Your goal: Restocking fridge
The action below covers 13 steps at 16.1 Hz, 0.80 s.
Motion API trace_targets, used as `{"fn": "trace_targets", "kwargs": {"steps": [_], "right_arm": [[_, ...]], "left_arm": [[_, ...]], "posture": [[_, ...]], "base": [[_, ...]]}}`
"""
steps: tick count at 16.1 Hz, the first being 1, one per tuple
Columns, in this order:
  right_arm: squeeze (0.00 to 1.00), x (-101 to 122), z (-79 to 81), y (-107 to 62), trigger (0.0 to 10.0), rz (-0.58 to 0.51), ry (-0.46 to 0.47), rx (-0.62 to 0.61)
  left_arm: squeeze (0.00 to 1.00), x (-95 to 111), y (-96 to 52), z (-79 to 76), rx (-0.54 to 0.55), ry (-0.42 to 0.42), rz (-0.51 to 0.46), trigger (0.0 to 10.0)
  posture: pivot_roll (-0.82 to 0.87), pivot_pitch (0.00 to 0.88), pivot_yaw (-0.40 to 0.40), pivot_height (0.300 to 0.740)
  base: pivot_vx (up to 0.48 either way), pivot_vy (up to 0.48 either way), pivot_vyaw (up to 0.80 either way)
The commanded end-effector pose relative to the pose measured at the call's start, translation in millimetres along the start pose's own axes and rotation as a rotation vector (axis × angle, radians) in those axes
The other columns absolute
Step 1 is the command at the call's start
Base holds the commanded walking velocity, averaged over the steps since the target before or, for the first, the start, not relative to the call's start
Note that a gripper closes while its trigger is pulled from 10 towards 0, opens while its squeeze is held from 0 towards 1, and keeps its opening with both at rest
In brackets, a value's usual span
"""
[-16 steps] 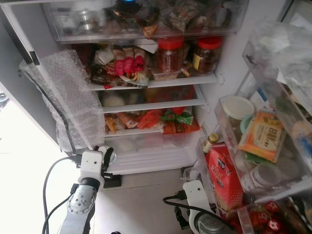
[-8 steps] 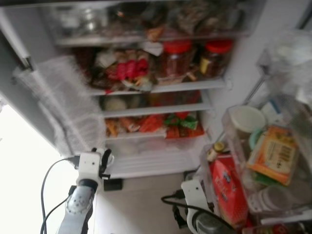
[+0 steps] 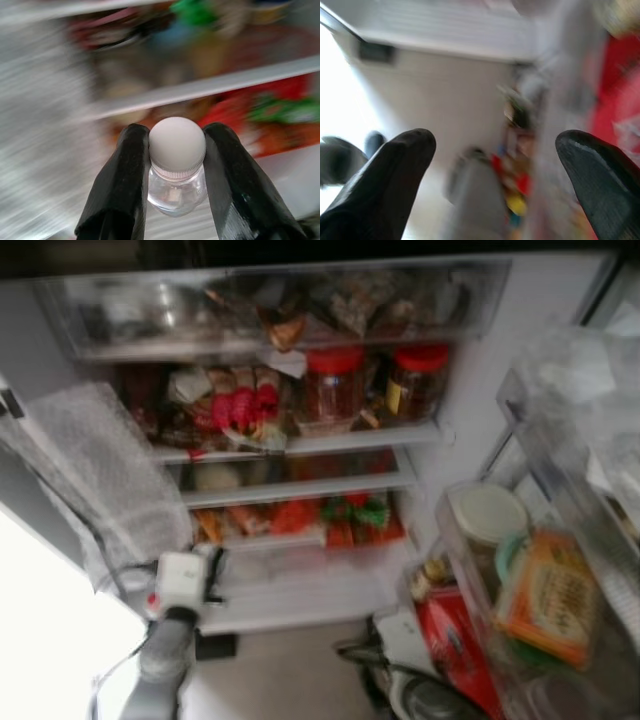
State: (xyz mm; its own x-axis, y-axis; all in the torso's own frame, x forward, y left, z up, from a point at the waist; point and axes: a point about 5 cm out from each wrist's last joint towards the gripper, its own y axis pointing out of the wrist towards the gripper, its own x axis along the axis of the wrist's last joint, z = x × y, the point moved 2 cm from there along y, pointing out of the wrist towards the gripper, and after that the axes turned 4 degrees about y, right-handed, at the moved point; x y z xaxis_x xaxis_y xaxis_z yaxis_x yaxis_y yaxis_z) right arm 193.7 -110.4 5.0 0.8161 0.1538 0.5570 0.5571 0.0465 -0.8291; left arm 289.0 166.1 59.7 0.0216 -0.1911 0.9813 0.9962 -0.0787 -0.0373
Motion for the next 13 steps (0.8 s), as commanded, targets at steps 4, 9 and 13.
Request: {"fn": "trace_targets", "kwargs": {"steps": [4, 9, 13], "right_arm": [[0.0, 7.7, 12.7, -2.0, 10.0, -0.025, -0.002, 0.042], [0.0, 7.6, 11.7, -2.6, 10.0, -0.025, 0.007, 0.032], [0.0, 7.3, 11.5, -3.5, 10.0, -0.023, 0.008, 0.029]], "left_arm": [[0.0, -2.6, -3.1, 9.5, 0.009, 0.014, 0.005, 10.0], [0.0, -0.5, -4.0, 9.8, 0.019, 0.016, -0.004, 10.0], [0.0, -0.4, -3.7, 10.2, 0.017, 0.011, -0.003, 10.0]], "posture": [[-0.1, 0.163, -0.006, 0.74], [-0.1, 0.171, -0.007, 0.74], [-0.11, 0.18, -0.01, 0.74]], "base": [[0.293, 0.0, 0.0], [0.17, 0.0, 0.0], [0.0, 0.0, 0.0]]}}
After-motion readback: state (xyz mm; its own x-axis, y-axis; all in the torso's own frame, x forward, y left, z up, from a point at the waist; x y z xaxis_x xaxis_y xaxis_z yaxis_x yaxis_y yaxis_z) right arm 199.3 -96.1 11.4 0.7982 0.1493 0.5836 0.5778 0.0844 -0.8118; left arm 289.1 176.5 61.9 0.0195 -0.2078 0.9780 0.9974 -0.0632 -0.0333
